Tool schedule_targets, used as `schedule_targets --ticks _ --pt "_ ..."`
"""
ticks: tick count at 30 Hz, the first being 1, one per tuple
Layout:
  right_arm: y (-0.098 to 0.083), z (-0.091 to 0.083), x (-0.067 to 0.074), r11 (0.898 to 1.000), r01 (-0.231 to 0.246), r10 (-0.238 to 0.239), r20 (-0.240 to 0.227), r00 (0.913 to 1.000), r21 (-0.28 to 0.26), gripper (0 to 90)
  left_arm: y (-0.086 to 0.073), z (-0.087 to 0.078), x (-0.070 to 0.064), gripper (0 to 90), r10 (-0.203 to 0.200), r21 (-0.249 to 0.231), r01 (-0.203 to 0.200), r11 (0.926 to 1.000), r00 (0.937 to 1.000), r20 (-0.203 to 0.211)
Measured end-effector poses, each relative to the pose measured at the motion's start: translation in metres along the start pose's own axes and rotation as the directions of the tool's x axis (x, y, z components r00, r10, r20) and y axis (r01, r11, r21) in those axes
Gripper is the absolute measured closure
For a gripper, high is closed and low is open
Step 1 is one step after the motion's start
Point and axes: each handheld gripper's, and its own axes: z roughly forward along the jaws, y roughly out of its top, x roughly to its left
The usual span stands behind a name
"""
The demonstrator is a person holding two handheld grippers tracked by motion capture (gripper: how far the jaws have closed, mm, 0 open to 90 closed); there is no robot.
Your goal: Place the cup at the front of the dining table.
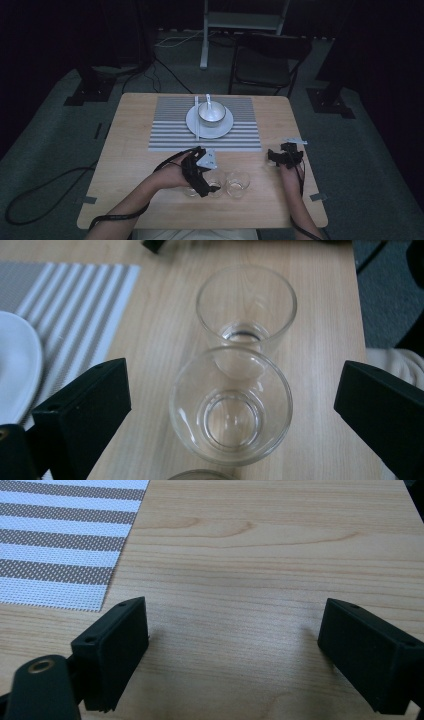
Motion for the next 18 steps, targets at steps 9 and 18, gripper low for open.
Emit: schedule_targets --ticks 9,18 --pt "0.0 0.0 0.0 1.0 0.0 0.0 -0.001 1.0 0.0 12.1 -0.002 0.024 0.008 2.0 -0.04 0.125 0.033 0.9916 0.9978 0.052" --pt "0.0 0.0 0.0 1.0 0.0 0.0 -0.001 1.0 0.0 12.1 -0.003 0.036 0.008 5.9 -0.042 0.185 0.033 0.9822 0.9982 0.044"
